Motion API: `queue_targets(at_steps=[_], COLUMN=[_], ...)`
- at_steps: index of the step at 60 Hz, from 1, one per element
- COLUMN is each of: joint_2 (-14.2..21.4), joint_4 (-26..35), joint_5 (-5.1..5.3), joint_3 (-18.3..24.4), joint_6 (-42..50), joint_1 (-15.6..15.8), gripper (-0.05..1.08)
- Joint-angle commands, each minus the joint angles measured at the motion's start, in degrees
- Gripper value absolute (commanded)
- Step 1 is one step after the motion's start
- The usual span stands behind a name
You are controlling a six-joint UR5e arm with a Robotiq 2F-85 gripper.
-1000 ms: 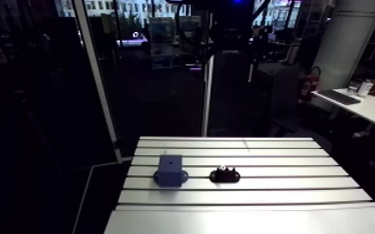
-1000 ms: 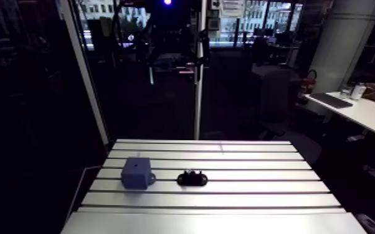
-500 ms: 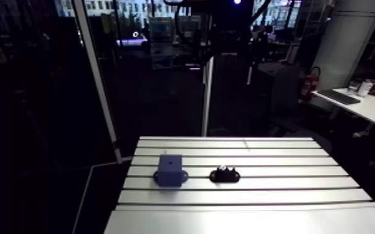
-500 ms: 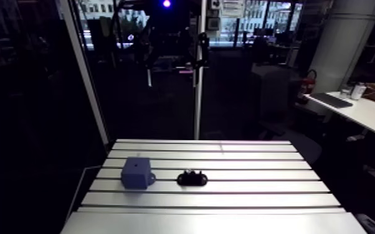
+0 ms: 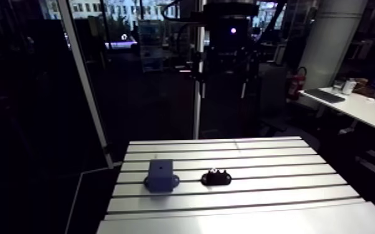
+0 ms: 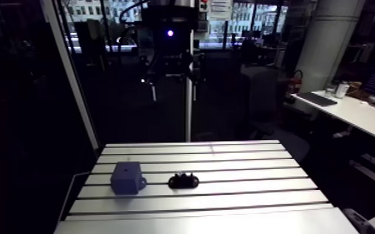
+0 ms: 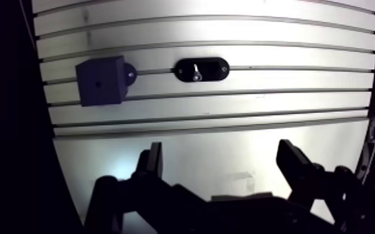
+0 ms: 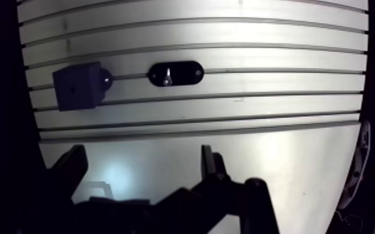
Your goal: Pick up the M10 bolt and insert it into the hole until fully seated.
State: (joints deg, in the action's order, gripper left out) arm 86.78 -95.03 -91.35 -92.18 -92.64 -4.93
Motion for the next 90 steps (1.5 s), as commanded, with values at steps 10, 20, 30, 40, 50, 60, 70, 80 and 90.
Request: queue_targets(at_steps=[10, 20, 30, 40, 50, 60, 70, 80, 90], joint_2=[0.1, 0.1, -0.6, -2.1, -3.5, -4.7, -6.4, -6.6, -7.2], joint_4=[-14.3, -21.3, -22.8, -23.2, -25.4, -26.8, -29.2, -29.3, -29.4], joint_5=[0.07, 0.24, 0.35, 0.34, 0.34, 0.34, 0.34, 0.34, 0.34], joint_3=[-11.5, -15.4, -17.8, -19.0, -20.3, -21.2, -21.6, -21.4, -21.4], joint_6=[-3.1, -4.0, -4.0, -3.8, -3.9, -3.9, -3.9, -3.9, -3.9], joint_1=[-1.2, -1.2, -1.2, -1.3, -1.3, -1.4, -1.3, -1.3, -1.3], gripper=[0.01, 0.01, 0.01, 0.02, 0.1, 0.26, 0.34, 0.42, 0.47])
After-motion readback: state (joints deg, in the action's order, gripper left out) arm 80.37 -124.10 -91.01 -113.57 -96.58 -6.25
